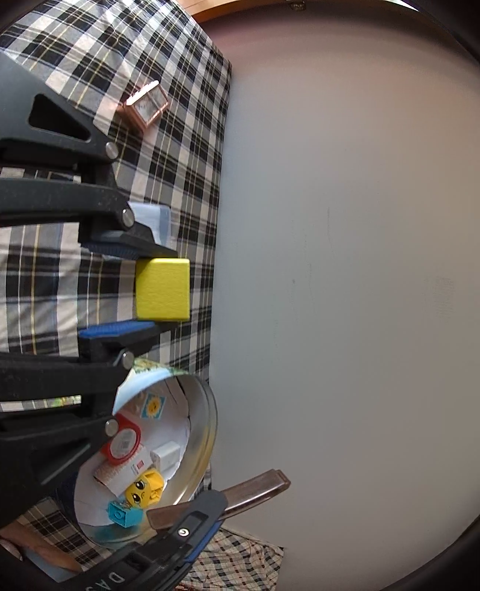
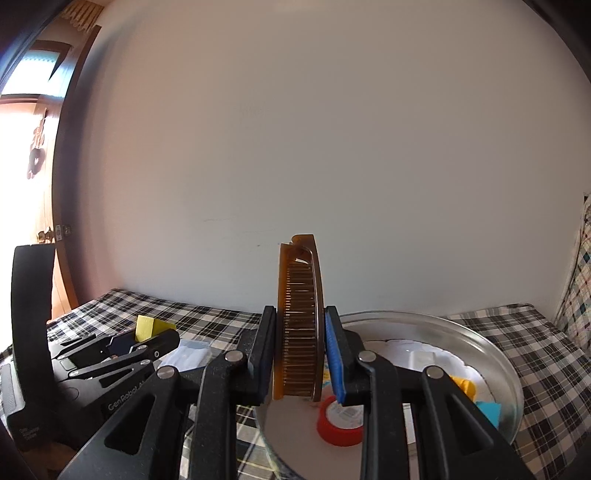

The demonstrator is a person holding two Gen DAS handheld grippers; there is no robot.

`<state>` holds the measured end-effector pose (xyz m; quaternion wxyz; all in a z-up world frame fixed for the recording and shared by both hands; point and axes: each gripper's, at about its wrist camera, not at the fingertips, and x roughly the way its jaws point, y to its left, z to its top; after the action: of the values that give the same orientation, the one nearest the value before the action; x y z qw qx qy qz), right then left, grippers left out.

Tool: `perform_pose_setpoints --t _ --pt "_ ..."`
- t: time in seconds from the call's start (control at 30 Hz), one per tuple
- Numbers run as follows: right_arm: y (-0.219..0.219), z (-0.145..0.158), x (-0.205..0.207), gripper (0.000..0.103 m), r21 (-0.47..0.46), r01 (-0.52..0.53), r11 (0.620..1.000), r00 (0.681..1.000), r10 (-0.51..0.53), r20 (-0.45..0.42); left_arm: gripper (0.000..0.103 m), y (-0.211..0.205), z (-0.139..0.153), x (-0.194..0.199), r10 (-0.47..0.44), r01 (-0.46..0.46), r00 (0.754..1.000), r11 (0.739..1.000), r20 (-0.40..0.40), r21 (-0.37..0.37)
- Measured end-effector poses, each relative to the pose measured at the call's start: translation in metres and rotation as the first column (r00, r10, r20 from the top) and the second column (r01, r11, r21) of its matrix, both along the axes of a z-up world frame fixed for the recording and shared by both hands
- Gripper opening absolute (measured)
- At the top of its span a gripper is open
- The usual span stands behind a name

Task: Organize rigid objects
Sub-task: 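Carry yellow cube with left tool while right tool carries comb toward tin, then open left tool over tin while right tool releases brown comb into tin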

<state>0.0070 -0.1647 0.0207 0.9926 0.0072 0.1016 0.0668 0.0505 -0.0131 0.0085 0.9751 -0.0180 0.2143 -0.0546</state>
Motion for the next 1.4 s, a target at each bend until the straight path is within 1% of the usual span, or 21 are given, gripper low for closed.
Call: perform_pose_setpoints --t 0.5,0.63,0.8,0.93,0.97,1.0,1.1,1.2,1.27,1.33,1.4 --pt "-0.026 0.0 0.01 0.028 -0.001 0.089 0.996 0.996 -0.089 0.014 0.027 -0.033 0.001 0.009 -0.051 0.051 0.999 0.999 0.006 -0.006" --pt "-0.043 0.001 0.013 0.028 0.005 0.137 0.991 0.99 -0.137 0.018 0.027 -0.046 0.004 0.014 -0.068 0.068 0.998 0.998 0.014 -0.002" --pt "-0.067 0.0 0.021 0.028 0.03 0.185 0.982 0.983 -0.185 0.0 0.027 -0.066 0.007 0.022 -0.104 0.104 0.994 0.995 0.022 0.002" --pt "-0.084 0.0 0.028 0.028 0.028 0.217 0.976 0.976 -0.217 -0.021 0.027 -0.087 0.003 0.029 -0.138 0.138 0.99 0.99 0.003 0.03" --pt "-0.096 0.002 0.024 0.028 0.027 0.224 0.974 0.974 -0.223 -0.025 0.027 -0.092 0.002 0.03 -0.145 0.145 0.989 0.989 -0.003 0.039" --pt "-0.099 0.001 0.027 0.028 0.021 0.233 0.972 0.972 -0.233 -0.032 0.027 -0.097 0.001 0.032 -0.154 0.154 0.988 0.987 -0.008 0.048" --pt "-0.112 0.003 0.031 0.028 0.02 0.244 0.97 0.969 -0.243 -0.053 0.027 -0.107 0.002 0.035 -0.17 0.171 0.985 0.983 -0.013 0.065" --pt "-0.119 -0.002 0.042 0.028 0.032 0.224 0.974 0.969 -0.219 -0.111 0.027 -0.118 0.004 0.044 -0.184 0.187 0.982 0.979 -0.048 0.081" --pt "-0.121 -0.007 0.052 0.028 0.044 0.186 0.982 0.97 -0.176 -0.17 0.027 -0.129 0.004 0.053 -0.185 0.194 0.979 0.975 -0.088 0.112" --pt "-0.12 -0.008 0.054 0.028 0.061 0.155 0.986 0.972 -0.142 -0.186 0.027 -0.138 0.001 0.061 -0.181 0.196 0.976 0.971 -0.119 0.135" --pt "-0.119 -0.01 0.057 0.028 0.061 0.139 0.988 0.969 -0.123 -0.216 0.028 -0.145 -0.002 0.068 -0.184 0.206 0.97 0.969 -0.161 0.137"
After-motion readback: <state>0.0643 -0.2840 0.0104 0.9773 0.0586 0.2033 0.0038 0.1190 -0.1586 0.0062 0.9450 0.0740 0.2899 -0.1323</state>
